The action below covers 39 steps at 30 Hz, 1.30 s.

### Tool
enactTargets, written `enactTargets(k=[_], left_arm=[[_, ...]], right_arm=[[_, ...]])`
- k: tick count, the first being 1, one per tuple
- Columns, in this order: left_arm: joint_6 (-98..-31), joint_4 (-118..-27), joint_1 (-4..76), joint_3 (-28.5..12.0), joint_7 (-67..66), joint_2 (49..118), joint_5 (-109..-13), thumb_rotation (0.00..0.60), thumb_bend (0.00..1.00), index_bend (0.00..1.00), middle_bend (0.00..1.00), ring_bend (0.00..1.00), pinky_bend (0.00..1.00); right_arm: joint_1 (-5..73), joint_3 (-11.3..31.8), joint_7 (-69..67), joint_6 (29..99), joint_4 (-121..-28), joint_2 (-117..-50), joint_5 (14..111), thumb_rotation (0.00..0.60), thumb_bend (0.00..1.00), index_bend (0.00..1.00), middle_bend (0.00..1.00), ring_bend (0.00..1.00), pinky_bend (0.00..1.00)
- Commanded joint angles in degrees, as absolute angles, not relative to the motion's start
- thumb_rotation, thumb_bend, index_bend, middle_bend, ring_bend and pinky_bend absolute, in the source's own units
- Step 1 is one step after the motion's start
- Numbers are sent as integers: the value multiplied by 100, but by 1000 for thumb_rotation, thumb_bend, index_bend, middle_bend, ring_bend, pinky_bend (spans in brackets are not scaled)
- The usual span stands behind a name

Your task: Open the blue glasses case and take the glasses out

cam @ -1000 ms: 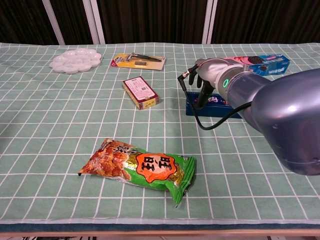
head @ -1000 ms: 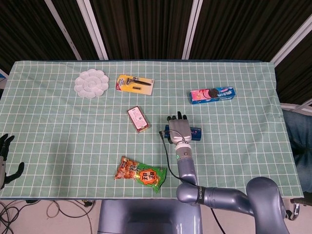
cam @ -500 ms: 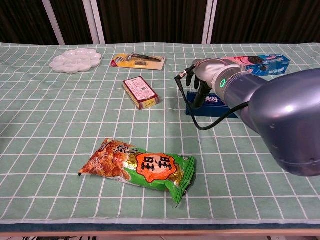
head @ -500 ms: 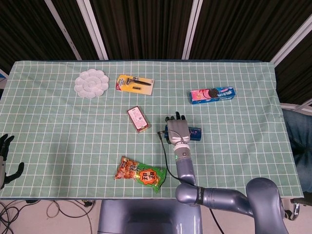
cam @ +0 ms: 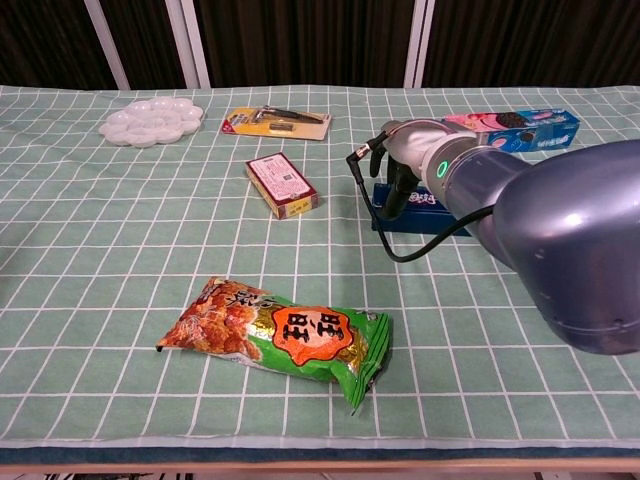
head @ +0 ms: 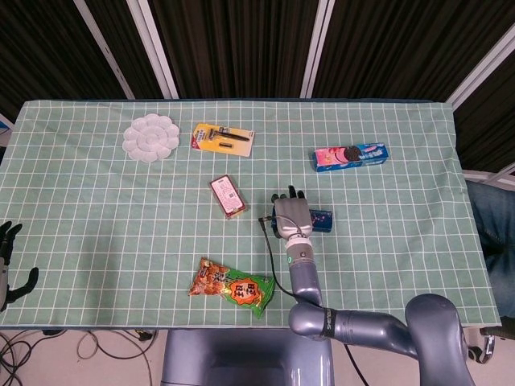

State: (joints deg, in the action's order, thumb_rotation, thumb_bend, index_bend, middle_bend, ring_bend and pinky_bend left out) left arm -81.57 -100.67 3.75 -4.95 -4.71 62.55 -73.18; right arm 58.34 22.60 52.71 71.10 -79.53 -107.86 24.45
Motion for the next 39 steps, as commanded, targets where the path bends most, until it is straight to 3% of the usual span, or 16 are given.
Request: enactTargets(k=[1, 23, 39], left_arm=[[-8158, -10067, 375, -494, -470, 6254, -7320, 600, 382, 61, 0, 0, 0], [-8146, -10072, 378, -492, -482, 6248, -7298, 600, 384, 62, 0, 0, 0], [-8132, -10078, 386, -490, -480, 6246, -7292, 600, 383, 62, 0, 0, 0]], right_arm=[[5828, 2265, 5279, 7106, -7949, -10785, 2440, 600, 396, 307, 365, 115, 170], [5806, 2307, 5368, 7033, -8092, -10709, 2407, 600, 413, 345, 412, 139, 170], [6056, 2383, 5982, 6929, -8546, -10349, 1797, 600, 451, 389, 435, 142, 170]])
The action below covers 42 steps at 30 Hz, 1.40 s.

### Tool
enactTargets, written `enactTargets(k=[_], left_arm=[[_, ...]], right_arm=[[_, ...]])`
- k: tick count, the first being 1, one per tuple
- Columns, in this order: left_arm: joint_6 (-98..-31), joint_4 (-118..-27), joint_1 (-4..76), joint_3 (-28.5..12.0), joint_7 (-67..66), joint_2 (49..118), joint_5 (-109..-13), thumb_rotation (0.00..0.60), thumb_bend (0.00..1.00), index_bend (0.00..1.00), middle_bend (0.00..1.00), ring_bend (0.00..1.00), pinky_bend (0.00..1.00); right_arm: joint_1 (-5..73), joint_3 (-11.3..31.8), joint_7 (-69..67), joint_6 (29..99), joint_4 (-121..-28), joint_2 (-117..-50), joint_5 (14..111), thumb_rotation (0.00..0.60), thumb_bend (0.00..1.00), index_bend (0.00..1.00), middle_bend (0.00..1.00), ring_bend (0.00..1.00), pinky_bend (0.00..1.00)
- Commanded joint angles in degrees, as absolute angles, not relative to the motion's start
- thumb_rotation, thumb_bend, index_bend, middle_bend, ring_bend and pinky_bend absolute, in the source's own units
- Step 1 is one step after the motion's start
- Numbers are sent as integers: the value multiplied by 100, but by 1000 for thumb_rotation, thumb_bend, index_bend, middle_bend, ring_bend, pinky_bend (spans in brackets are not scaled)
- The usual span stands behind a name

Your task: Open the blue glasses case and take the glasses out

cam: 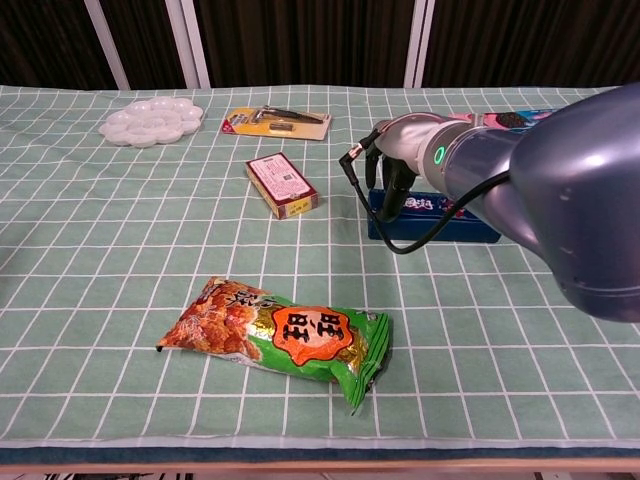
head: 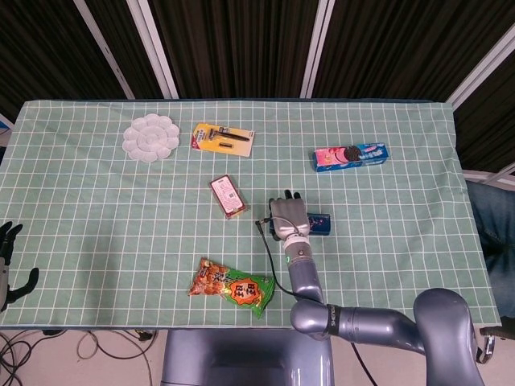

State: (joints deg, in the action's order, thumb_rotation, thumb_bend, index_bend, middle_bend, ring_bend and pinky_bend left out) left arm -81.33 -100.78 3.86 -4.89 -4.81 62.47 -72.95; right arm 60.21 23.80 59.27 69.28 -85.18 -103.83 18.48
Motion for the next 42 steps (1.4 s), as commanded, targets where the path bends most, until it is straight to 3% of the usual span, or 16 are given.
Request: enactTargets(k=[1, 9, 42], left_arm=[[-8131, -10078, 386, -489, -479, 6246, -7292, 600, 383, 62, 0, 0, 0], [-8126, -10077, 388, -484, -481, 6248, -7296, 600, 384, 63, 0, 0, 0], [-8115, -10083, 391, -481, -479, 6241, -7279, 600, 383, 63, 0, 0, 0]], right_arm=[[6077, 2383, 6018, 6930, -8559, -10330, 1763, 600, 452, 390, 435, 142, 170], [6244, 2415, 6297, 6876, -8683, -10169, 1403, 600, 503, 410, 449, 146, 170], [7117, 2149, 7290, 6479, -8672, -9728, 226, 600, 513, 443, 432, 164, 169]])
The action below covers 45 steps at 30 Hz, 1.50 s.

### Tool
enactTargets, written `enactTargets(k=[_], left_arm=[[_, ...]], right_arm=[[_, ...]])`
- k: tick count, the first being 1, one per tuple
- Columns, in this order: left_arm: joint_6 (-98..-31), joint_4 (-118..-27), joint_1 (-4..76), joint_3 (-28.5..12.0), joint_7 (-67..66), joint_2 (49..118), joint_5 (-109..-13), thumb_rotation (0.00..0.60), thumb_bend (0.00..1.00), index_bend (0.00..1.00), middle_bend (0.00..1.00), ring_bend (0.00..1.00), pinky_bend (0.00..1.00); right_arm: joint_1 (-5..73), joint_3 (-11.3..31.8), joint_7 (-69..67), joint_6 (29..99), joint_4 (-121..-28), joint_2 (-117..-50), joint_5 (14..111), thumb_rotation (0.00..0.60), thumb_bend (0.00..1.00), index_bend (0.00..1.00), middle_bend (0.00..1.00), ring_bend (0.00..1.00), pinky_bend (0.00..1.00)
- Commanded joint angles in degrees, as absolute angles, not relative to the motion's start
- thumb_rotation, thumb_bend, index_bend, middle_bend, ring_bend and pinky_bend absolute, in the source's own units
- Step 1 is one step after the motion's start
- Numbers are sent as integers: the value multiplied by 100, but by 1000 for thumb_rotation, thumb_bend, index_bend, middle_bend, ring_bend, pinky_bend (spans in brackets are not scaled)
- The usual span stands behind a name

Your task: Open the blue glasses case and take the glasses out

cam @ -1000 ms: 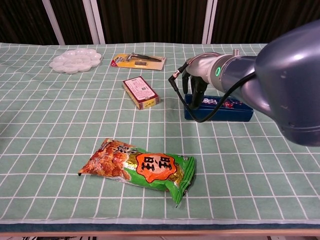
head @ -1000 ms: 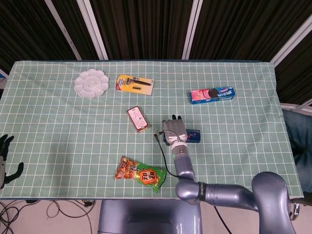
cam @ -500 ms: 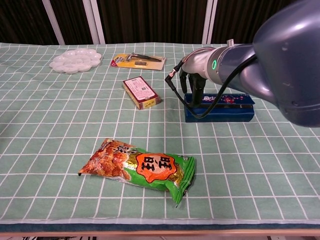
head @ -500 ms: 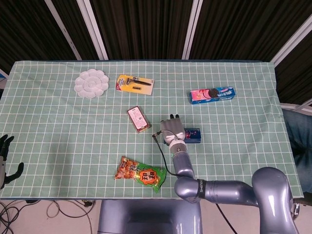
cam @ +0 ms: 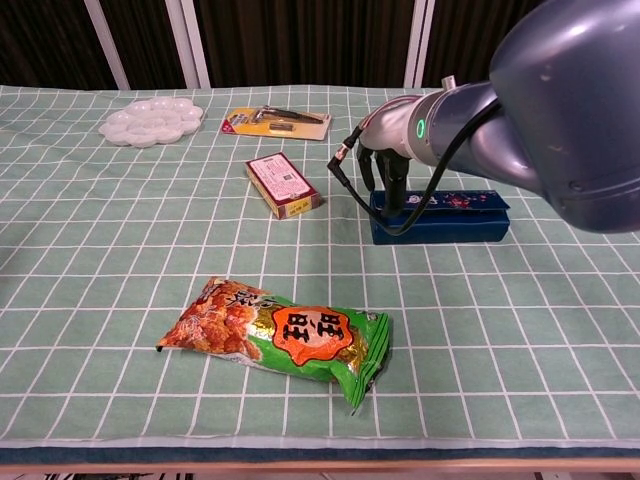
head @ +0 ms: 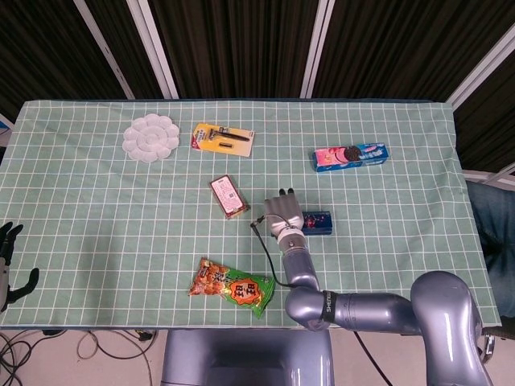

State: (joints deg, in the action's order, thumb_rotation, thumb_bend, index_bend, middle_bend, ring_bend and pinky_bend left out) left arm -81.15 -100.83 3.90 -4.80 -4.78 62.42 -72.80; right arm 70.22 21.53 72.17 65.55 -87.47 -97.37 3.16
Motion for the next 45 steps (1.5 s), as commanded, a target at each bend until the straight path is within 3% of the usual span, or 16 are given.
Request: enactTargets(k=[1, 17, 28, 41, 45], left_arm=[[-8116, -10083, 391, -481, -477, 6241, -7278, 600, 384, 64, 0, 0, 0], [-8091, -10079, 398, -482, -485, 6239, -7250, 600, 384, 63, 0, 0, 0], [-8084, -10091, 398, -480, -501, 6232, -7228, 600, 384, 63, 0, 0, 0], [-8083, -10117, 387, -489, -517, 6214, -7167, 600, 384, 66, 0, 0, 0], [-8100, -10112, 386, -498, -522, 6223, -7164, 600, 385, 69, 0, 0, 0]], right_arm=[[7145, 2144, 7290, 6466, -8643, -9737, 228, 600, 513, 443, 430, 164, 169], [7292, 1880, 7158, 6347, -8133, -9928, 406, 600, 512, 443, 348, 164, 169], [7268, 1689, 7069, 6453, -8005, -10016, 697, 600, 512, 433, 190, 116, 169], [7133, 1551, 6815, 6516, -7650, -10238, 1154, 600, 509, 422, 179, 110, 169], [7041, 1481, 6418, 6701, -7316, -10442, 1781, 600, 488, 422, 174, 107, 170]])
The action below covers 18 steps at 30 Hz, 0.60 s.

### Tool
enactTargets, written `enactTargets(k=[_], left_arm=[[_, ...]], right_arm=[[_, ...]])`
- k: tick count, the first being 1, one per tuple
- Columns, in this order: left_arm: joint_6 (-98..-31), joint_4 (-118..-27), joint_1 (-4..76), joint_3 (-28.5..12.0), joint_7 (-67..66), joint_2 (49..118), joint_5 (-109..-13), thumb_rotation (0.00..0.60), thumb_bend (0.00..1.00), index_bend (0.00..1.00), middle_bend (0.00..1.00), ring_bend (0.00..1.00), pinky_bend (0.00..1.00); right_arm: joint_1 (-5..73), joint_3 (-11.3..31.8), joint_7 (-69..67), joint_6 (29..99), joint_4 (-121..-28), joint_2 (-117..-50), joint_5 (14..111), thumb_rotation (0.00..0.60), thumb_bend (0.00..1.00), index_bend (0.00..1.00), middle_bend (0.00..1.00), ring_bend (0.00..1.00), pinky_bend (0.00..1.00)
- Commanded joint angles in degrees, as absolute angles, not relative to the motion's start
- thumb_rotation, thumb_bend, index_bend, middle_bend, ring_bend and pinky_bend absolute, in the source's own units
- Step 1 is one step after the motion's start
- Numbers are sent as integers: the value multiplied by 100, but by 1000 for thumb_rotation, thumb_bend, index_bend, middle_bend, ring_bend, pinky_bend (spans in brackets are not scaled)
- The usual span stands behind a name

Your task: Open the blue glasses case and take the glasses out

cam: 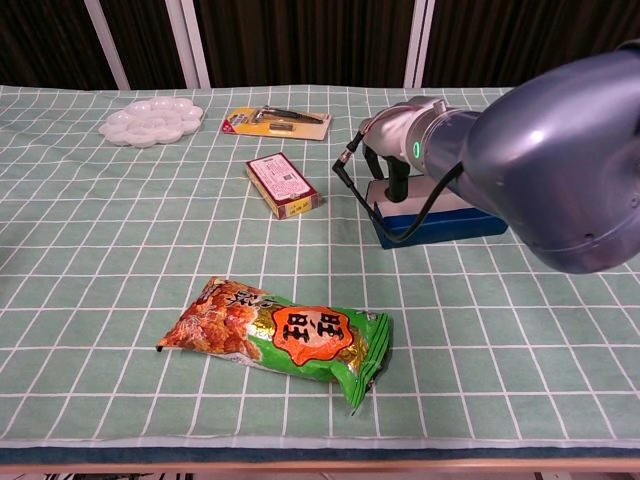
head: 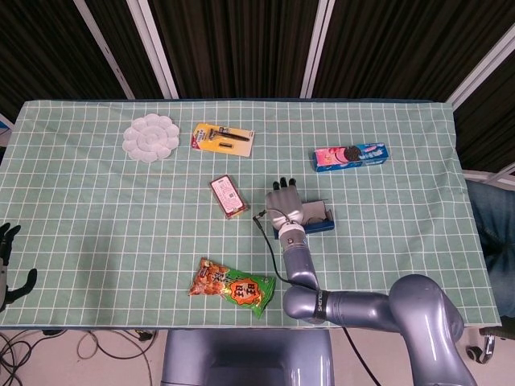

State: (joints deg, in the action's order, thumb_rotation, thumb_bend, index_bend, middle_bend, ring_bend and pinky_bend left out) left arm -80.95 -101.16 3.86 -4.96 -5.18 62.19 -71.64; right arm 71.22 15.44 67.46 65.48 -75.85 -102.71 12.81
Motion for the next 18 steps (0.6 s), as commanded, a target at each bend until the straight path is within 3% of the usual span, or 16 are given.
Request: enactTargets(k=[1, 6, 13, 18], left_arm=[[-8102, -10108, 386, -500, -525, 6226, -7162, 600, 385, 69, 0, 0, 0], [-8112, -10093, 381, -505, -529, 6236, -7148, 600, 385, 69, 0, 0, 0], [-8126, -10101, 379, -510, -560, 6246, -7136, 600, 385, 69, 0, 0, 0], [-8147, -10106, 370, -508, -575, 6253, -7139, 600, 385, 69, 0, 0, 0]], right_arm=[[6998, 1448, 6245, 6758, -7203, -10515, 2017, 600, 473, 418, 168, 102, 169], [6776, 1468, 5734, 6952, -6960, -10679, 2547, 600, 351, 323, 133, 81, 169], [6409, 1859, 5449, 6837, -7785, -10260, 2306, 600, 339, 203, 121, 55, 169], [6211, 1857, 5499, 6780, -8484, -9792, 2190, 600, 357, 119, 89, 49, 169]])
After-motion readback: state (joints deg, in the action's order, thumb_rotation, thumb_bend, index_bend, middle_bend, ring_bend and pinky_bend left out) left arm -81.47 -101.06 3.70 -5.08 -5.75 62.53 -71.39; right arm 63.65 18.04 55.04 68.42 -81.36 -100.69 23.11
